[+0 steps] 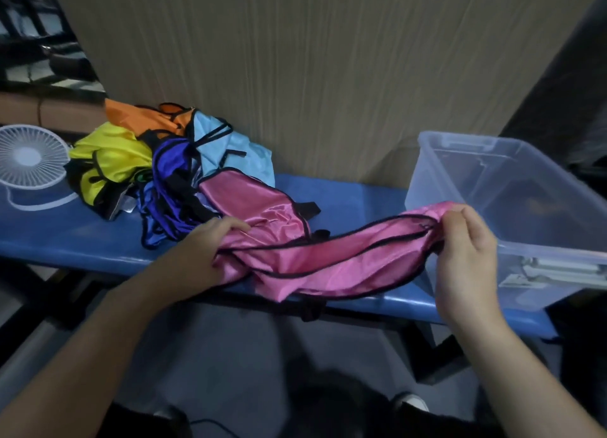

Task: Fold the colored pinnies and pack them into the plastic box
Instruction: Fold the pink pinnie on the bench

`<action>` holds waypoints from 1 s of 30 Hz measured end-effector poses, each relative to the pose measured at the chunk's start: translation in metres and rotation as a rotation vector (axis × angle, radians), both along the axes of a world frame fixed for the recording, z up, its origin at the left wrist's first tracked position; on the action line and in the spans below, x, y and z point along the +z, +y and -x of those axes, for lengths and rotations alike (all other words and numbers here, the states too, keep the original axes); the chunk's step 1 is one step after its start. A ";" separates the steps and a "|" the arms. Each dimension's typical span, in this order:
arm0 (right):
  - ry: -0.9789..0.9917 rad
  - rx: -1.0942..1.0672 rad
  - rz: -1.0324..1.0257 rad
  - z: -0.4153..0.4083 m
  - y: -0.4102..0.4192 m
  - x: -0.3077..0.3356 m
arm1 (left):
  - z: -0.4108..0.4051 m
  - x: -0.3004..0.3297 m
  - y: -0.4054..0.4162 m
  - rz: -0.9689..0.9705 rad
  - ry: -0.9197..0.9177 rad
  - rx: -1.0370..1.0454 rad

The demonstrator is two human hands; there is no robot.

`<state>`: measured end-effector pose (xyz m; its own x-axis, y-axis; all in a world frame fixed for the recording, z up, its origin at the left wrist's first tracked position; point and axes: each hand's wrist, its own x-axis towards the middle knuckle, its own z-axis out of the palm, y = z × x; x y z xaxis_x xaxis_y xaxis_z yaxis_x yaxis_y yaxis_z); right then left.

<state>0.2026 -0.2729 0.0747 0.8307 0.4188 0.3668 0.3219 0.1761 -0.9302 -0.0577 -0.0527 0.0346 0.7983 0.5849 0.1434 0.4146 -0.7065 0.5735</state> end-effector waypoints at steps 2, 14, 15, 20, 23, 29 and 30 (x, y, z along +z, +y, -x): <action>0.012 -0.024 -0.043 0.001 -0.009 0.001 | 0.000 0.001 0.001 -0.006 -0.062 0.142; -0.062 -0.133 -0.018 -0.002 0.000 0.004 | 0.057 0.024 -0.003 -0.006 -0.280 0.634; -0.082 -0.135 -0.004 -0.003 0.000 0.004 | 0.063 0.023 -0.002 0.013 -0.300 0.590; -0.149 -0.005 0.115 0.005 0.005 -0.002 | 0.072 0.023 -0.008 0.241 -0.368 0.497; -0.169 0.118 0.137 0.017 0.008 -0.002 | 0.061 0.029 -0.023 0.421 -0.373 0.373; -0.215 0.227 0.209 0.032 0.011 -0.001 | 0.049 0.038 -0.041 0.568 -0.214 0.010; -0.236 0.235 0.215 0.034 0.009 -0.001 | 0.048 0.038 -0.043 0.569 -0.202 0.002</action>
